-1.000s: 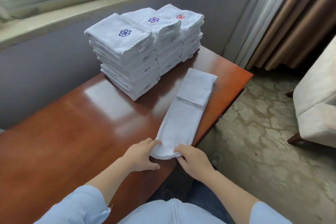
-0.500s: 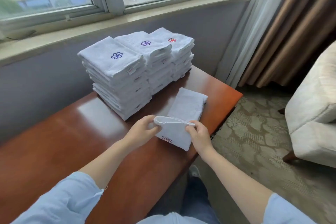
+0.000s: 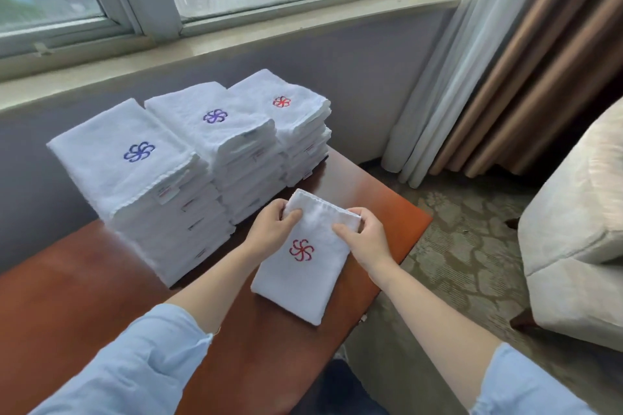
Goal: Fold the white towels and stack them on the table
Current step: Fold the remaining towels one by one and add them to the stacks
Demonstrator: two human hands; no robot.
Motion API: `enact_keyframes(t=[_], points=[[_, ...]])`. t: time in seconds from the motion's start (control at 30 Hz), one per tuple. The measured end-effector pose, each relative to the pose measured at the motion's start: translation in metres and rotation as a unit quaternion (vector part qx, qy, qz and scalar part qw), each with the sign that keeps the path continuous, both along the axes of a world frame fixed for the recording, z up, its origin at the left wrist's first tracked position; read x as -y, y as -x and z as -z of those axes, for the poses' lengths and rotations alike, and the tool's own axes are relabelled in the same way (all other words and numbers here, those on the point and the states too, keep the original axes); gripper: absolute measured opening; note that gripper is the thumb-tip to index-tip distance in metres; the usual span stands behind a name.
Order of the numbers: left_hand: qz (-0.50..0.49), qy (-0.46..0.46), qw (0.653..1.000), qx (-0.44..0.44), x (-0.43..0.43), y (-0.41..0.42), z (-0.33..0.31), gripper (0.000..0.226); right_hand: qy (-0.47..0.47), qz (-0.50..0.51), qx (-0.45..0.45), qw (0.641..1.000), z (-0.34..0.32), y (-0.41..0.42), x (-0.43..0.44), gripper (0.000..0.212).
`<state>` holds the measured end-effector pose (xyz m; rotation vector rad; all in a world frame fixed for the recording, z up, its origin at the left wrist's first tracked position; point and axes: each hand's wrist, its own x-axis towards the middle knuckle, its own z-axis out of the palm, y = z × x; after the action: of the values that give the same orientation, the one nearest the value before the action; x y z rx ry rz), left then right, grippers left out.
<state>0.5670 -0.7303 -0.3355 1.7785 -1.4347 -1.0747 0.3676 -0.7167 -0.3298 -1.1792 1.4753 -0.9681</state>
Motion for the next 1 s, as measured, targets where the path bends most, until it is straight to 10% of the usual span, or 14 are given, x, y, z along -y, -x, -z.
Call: enact_keyframes(t=[0.5, 0.77, 1.0], points=[[-0.025, -0.119, 0.972, 0.199, 0.056, 0.029, 0.078, 0.028, -0.047, -0.156, -0.229, 0.960, 0.092, 0.034, 0.084, 0.017], [-0.074, -0.134, 0.974, 0.165, 0.066, 0.038, 0.092, 0.031, -0.104, -0.254, -0.251, 0.928, 0.099, 0.037, 0.113, 0.034], [-0.002, -0.132, 0.943, 0.305, 0.080, 0.039, 0.078, 0.030, -0.132, -0.313, -0.272, 0.900, 0.090, 0.044, 0.122, 0.025]])
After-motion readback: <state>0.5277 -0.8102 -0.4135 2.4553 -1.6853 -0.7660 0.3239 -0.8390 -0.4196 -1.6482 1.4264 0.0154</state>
